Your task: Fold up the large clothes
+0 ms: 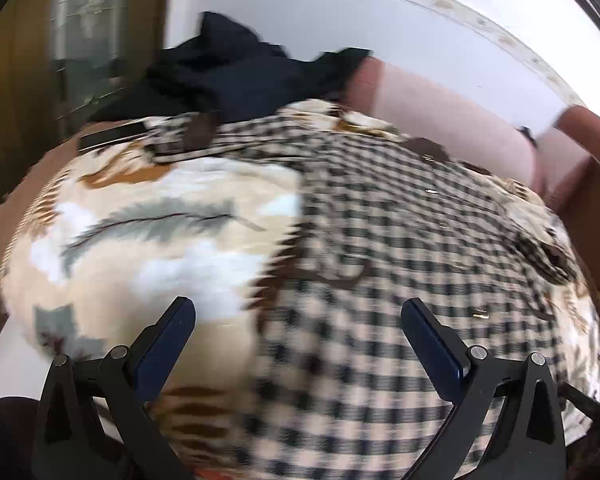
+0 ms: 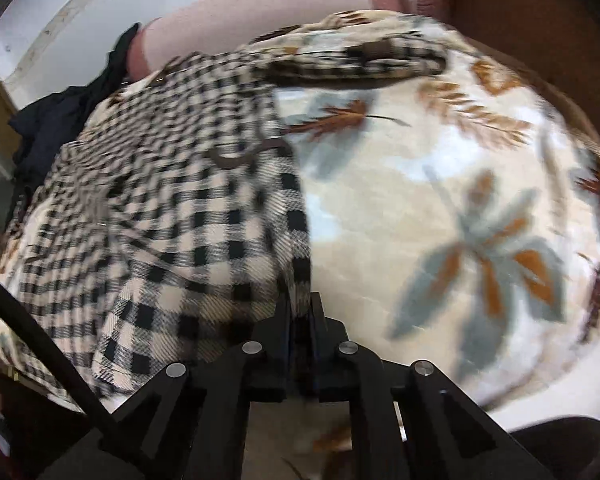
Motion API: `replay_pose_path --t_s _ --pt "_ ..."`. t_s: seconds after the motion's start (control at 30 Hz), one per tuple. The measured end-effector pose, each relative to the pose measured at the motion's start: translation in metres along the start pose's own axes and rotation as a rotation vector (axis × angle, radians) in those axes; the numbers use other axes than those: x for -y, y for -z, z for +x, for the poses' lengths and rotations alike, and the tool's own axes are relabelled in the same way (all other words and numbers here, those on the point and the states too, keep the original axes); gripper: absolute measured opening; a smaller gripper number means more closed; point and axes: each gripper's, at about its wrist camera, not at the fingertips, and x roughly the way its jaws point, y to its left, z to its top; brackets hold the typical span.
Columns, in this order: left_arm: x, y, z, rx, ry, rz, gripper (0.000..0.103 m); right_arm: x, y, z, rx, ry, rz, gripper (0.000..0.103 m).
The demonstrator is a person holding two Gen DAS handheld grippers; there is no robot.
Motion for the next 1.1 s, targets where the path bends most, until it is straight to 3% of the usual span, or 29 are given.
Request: replay_pose_path --t_s 0.1,0.2,0.3,0.33,0.37,0.4,0.43,0.47,0.6,0.77,0.87,1.07,1.1 --pt "-0.025 0.005 0.007 -0.056 -0.006 -0.058 0.103 0.008 0.005 -0.009 0.022 0.091 -0.003 0.007" --pt "-0.029 0.012 0.018 -0.127 0.031 -0.069 0.103 0.023 0.006 -0.015 0.050 0.012 0.063 0.008" --pt "-0.014 0.025 0.033 -0.205 0.072 -0.001 0.101 0.024 0.005 -0.020 0.073 -0.011 0.090 0.013" --pt "-0.010 0.029 0.038 -0.236 0.095 0.013 0.090 0.023 0.005 -0.022 0.086 -0.021 0.095 0.016" --pt "-0.006 0.033 0.045 -0.282 0.121 0.024 0.060 0.020 0.004 -0.021 0.092 -0.029 0.096 0.021" --pt "-0.002 0.036 0.049 -0.307 0.110 0.042 0.045 0.015 0.002 -0.020 0.098 -0.044 0.094 0.025" --pt "0.003 0.038 0.046 -0.289 0.043 0.085 0.020 0.013 0.002 -0.019 0.100 -0.050 0.092 0.026" --pt "0.006 0.038 0.041 -0.275 0.042 0.112 0.006 0.010 0.002 -0.019 0.103 -0.062 0.083 0.026" --pt "-0.007 0.028 0.018 -0.241 0.088 0.060 0.006 -0.007 0.001 -0.026 0.128 -0.096 0.028 0.026" --pt "-0.024 0.023 -0.007 -0.193 0.030 0.077 0.004 -0.052 -0.003 -0.036 0.147 -0.197 -0.111 0.026" --pt "-0.035 0.022 -0.014 -0.185 -0.009 0.089 0.000 -0.083 -0.003 -0.025 0.107 -0.256 -0.181 0.026" --pt "-0.049 0.014 -0.038 -0.119 0.051 0.052 0.001 -0.118 0.013 0.009 -0.019 -0.311 -0.254 0.026" --pt "-0.046 0.012 -0.039 -0.111 0.055 0.056 0.005 -0.119 0.017 0.013 -0.043 -0.321 -0.258 0.026"
